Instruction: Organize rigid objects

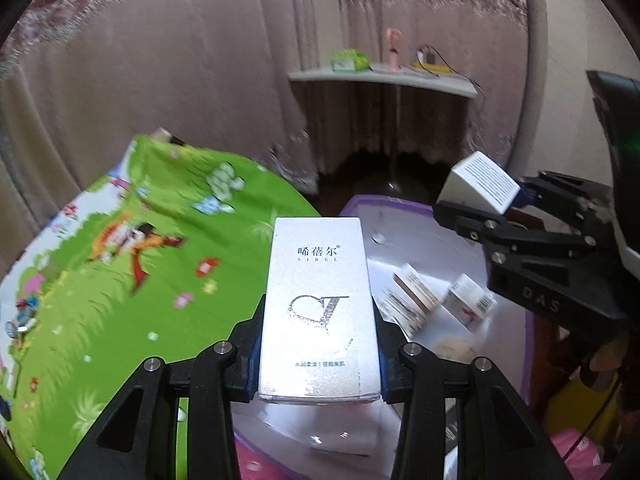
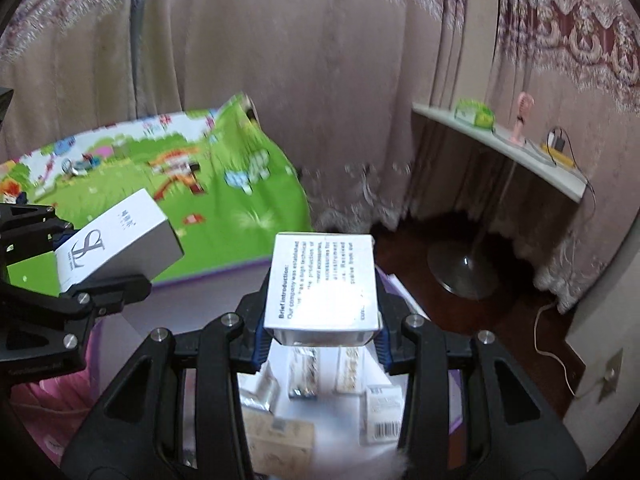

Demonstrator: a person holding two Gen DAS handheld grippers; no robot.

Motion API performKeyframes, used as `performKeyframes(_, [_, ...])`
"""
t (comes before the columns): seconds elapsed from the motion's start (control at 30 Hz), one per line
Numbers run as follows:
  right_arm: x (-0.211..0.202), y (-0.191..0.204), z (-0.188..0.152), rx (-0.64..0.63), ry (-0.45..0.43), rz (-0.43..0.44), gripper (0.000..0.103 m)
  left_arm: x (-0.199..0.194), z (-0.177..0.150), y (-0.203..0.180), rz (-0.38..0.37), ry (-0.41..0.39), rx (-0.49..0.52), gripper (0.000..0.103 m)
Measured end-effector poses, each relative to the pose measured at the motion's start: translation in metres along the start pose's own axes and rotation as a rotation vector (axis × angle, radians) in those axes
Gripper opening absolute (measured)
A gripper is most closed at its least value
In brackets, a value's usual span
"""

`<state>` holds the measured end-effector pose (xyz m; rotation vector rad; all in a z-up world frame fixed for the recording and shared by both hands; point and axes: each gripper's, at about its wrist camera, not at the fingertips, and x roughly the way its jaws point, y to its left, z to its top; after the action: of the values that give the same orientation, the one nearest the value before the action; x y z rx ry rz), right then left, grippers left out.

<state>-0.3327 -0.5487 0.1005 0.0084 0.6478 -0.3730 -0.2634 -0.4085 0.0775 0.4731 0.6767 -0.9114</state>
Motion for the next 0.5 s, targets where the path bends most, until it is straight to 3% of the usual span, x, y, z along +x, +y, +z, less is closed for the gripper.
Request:
performKeyframes(0.17, [0.012,-0.009,-0.008,0.006,0.091,-0.009,0.046,0.011,-0.007,-0.011,-0.043,0.039,0.029,0.048])
performKeyframes(0.23, [0.016,-0.009,-0.009,0.000,0.129,-0.018,0.049,0.012,-0.008,-0.013,-0.044,0.041,0.040,0.066])
performKeyframes(0.3, [0.020,-0.009,-0.011,-0.003,0.147,-0.030,0.067,0.009,-0.009,-0.012,-0.030,0.025,0.046,0.075])
performKeyframes(0.33, [0.021,-0.008,-0.012,-0.005,0.152,-0.035,0.070,0.008,-0.010,-0.012,-0.024,0.018,0.046,0.078])
performKeyframes(0.5, [0.021,0.002,-0.008,-0.023,0.149,-0.031,0.075,0.007,-0.014,-0.001,-0.001,0.013,0.018,0.079])
